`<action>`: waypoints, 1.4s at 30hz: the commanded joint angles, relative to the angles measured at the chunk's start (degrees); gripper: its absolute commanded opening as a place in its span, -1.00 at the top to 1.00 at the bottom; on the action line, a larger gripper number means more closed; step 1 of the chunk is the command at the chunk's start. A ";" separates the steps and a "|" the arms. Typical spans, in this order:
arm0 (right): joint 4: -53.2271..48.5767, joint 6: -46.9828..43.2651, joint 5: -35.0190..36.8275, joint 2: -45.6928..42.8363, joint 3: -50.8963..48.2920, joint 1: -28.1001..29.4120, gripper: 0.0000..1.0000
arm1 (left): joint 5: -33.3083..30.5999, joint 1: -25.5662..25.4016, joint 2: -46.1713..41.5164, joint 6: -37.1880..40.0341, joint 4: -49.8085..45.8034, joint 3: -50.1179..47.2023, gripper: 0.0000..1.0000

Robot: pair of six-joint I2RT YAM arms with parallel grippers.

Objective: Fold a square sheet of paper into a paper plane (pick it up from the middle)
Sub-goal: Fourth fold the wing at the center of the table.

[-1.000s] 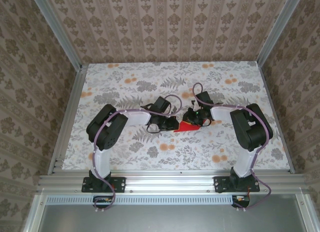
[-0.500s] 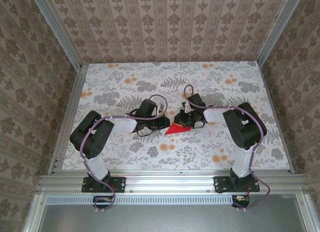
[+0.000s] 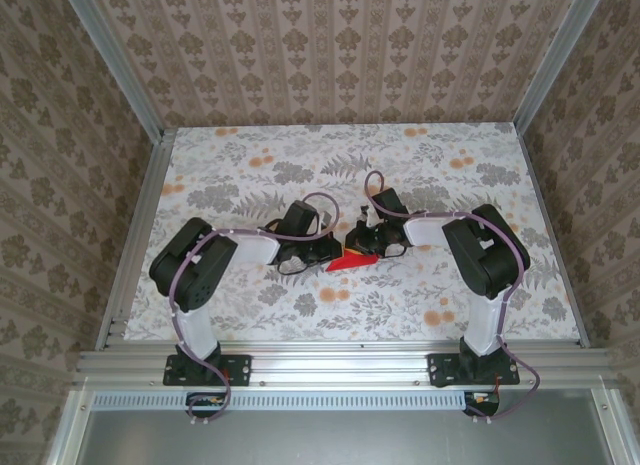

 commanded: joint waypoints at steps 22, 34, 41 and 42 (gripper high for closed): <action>-2.49 0.88 4.36 -9.65 -3.71 -0.03 0.52 | -5.85 -1.26 1.49 4.54 -9.25 3.35 0.88; -3.05 0.44 6.36 -3.33 -1.79 -0.03 0.63 | -6.16 -1.59 1.18 4.34 -9.73 3.79 0.89; -2.84 1.31 6.71 -1.14 -2.39 -0.03 0.67 | -0.75 -1.55 -0.87 3.46 -5.67 4.14 0.79; -2.86 1.32 6.72 -1.14 -2.53 -0.03 0.67 | 0.32 -1.59 -1.13 3.01 -4.61 4.06 0.77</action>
